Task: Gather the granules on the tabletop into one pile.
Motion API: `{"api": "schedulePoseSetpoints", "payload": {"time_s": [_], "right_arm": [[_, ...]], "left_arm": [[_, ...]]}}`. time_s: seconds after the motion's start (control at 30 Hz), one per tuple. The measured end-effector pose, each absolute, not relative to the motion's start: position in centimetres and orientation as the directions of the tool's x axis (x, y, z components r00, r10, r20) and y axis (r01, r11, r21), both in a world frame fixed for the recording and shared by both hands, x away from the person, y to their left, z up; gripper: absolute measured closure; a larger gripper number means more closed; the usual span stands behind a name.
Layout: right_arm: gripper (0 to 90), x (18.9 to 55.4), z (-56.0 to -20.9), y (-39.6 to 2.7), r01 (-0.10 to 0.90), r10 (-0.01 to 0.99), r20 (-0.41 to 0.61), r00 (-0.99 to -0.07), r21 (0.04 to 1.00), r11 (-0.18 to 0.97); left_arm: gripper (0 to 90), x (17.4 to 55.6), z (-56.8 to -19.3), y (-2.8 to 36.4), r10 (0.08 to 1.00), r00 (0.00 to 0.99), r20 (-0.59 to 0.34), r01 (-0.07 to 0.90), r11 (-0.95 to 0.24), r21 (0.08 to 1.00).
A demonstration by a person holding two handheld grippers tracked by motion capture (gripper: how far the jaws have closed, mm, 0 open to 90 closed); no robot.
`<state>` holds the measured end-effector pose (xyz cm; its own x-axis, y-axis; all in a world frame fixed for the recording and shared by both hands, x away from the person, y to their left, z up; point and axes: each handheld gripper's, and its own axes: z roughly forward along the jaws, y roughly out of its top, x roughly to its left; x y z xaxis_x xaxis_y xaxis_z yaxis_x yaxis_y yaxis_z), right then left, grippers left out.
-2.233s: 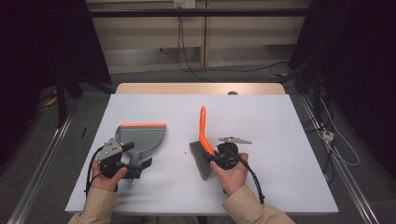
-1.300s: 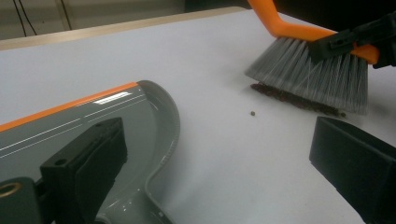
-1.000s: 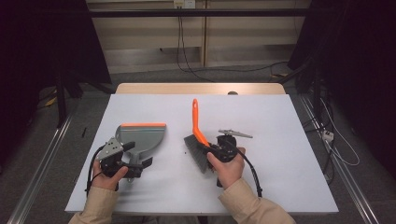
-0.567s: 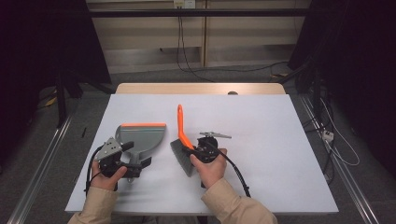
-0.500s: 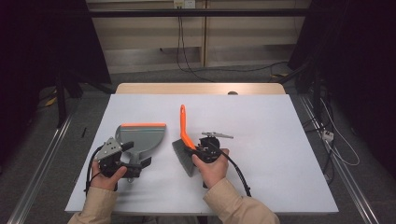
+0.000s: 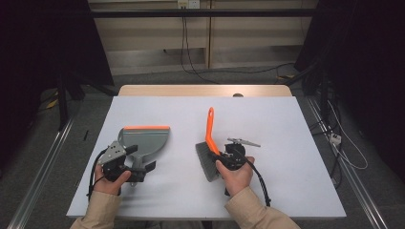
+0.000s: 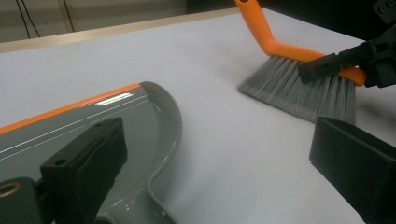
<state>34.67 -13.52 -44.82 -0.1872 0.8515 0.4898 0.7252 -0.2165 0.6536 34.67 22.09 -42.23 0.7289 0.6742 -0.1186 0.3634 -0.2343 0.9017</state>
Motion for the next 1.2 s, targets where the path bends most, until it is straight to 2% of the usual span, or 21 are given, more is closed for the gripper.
{"api": "schedulePoseSetpoints", "payload": {"time_s": [0.7,1.2], "right_arm": [[70.4,33.6,-44.5,-16.1,0.705,0.879,0.448,-0.164,0.676,-0.213],[70.5,33.6,-44.6,-17.0,0.703,0.870,0.466,-0.164,0.673,-0.228]], "left_arm": [[4.0,34.7,-42.2,22.0,0.675,0.729,-0.118,0.363,-0.235,0.902],[4.0,34.7,-42.2,21.9,0.673,0.731,-0.116,0.362,-0.238,0.901]]}}
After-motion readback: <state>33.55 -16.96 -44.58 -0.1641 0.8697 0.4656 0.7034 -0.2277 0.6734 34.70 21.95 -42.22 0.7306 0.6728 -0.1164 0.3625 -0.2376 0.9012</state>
